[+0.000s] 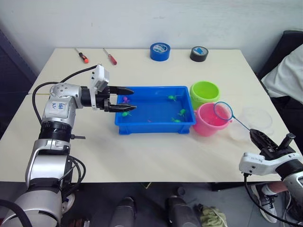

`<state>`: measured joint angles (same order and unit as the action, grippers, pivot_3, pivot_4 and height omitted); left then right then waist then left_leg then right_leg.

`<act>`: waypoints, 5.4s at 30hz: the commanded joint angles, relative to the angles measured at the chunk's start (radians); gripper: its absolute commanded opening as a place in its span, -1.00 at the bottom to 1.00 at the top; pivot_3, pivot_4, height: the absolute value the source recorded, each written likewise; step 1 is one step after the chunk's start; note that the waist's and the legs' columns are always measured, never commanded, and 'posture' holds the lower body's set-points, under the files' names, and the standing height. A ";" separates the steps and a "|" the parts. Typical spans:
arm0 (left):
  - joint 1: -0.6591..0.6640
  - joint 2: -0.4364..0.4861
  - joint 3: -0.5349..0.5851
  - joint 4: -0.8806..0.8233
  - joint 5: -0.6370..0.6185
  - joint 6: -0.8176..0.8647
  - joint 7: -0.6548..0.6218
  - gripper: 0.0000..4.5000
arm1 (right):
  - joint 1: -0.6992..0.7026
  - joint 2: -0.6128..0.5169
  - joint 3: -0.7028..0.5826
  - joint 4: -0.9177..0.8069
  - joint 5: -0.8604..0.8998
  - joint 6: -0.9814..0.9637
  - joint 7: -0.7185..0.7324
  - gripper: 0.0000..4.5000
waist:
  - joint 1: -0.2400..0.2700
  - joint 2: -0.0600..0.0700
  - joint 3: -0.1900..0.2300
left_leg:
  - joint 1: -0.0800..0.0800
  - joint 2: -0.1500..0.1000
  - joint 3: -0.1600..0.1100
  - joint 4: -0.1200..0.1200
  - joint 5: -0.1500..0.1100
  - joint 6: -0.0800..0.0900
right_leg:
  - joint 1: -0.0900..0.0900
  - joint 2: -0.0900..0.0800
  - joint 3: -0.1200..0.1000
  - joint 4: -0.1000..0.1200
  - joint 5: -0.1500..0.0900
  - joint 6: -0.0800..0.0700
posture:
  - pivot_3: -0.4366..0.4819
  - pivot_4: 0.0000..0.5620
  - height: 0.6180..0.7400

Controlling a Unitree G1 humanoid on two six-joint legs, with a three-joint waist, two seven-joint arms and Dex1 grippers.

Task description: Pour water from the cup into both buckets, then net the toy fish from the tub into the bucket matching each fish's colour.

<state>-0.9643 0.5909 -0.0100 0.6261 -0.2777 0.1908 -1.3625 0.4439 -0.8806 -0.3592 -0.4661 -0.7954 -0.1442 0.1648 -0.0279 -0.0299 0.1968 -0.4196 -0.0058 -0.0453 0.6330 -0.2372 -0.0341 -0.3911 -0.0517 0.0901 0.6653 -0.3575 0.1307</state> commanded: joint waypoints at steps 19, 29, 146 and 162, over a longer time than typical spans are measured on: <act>0.249 0.235 0.170 -0.203 -0.031 0.055 0.116 0.59 | -0.738 0.078 0.301 -0.046 0.629 0.467 0.574 -1.00 | -0.025 0.000 0.000 | 0.016 0.006 -0.003 -0.002 0.000 -0.001 | 0.016 0.003 0.000 -0.001 0.000 -0.002 | -0.05 -0.47 0.90; 0.552 0.277 0.287 -0.548 -0.143 0.244 0.203 0.59 | -0.860 0.145 0.477 0.115 0.643 0.493 0.620 -1.00 | -0.024 0.000 0.000 | 0.015 0.003 -0.003 -0.003 -0.001 0.000 | 0.015 -0.009 -0.002 -0.003 0.000 -0.002 | -0.05 -0.47 0.90; 0.428 0.273 0.196 -0.514 -0.181 0.202 0.251 0.59 | -1.176 0.246 0.434 0.323 1.062 0.962 0.880 -1.00 | -0.023 0.000 0.000 | -0.002 0.002 -0.001 -0.011 -0.001 -0.001 | -0.006 -0.010 -0.004 -0.007 0.000 -0.003 | -0.05 -0.47 0.90; 0.130 0.114 0.037 -0.191 -0.085 0.050 0.131 0.59 | -1.032 0.042 0.124 0.106 1.240 1.113 0.762 -1.00 | 0.001 0.000 0.000 | -0.003 0.001 -0.001 -0.005 -0.002 0.000 | -0.004 -0.008 -0.004 -0.006 0.000 -0.002 | -0.05 -0.47 0.90</act>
<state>-0.8052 0.7032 0.0210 0.4230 -0.3708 0.2687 -1.2153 -0.5915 -0.8155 -0.1779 -0.3095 0.4161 0.9579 0.9377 -0.0274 -0.0298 0.1971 -0.4224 -0.0052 -0.0459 0.6283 -0.2391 -0.0338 -0.3949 -0.0600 0.0860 0.6597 -0.3578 0.1285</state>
